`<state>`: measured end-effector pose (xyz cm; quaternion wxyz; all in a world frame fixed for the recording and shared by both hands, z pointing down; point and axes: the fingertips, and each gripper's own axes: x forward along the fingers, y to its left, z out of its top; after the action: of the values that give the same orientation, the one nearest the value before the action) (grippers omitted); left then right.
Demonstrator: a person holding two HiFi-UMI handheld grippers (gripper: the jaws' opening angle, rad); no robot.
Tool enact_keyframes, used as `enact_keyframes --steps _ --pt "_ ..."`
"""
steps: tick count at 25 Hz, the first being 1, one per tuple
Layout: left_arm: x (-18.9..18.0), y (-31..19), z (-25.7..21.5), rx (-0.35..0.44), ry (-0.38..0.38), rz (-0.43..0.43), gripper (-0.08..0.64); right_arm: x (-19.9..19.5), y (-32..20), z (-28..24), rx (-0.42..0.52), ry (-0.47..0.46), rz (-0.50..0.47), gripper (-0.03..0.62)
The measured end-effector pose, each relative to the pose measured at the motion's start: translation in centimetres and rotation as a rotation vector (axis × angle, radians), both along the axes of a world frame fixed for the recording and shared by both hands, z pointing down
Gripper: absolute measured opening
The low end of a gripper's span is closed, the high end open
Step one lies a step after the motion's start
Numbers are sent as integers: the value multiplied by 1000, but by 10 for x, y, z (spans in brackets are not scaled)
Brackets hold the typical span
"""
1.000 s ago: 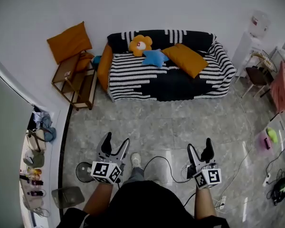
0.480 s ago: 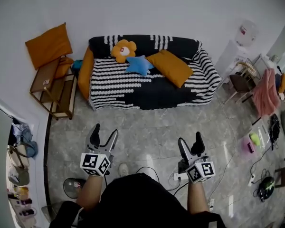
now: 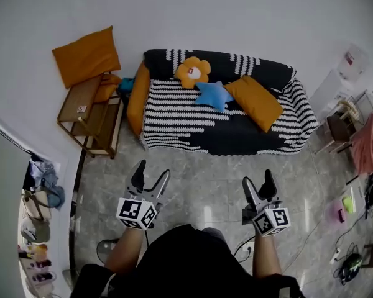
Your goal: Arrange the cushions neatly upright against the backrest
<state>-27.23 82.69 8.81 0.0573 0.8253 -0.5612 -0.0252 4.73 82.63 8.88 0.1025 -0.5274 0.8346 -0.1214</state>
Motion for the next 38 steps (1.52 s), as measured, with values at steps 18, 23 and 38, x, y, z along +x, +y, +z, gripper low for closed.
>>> enact_keyframes --steps 18,23,38 --pt "-2 -140 15 -62 -19 -122 353 20 -196 32 -42 -70 -80 426" --pt "29 -197 -1 -62 -1 -136 353 50 -252 27 -37 -85 -100 426" --pt "73 -291 32 -139 -39 -131 353 100 -333 73 -132 -57 -37 420"
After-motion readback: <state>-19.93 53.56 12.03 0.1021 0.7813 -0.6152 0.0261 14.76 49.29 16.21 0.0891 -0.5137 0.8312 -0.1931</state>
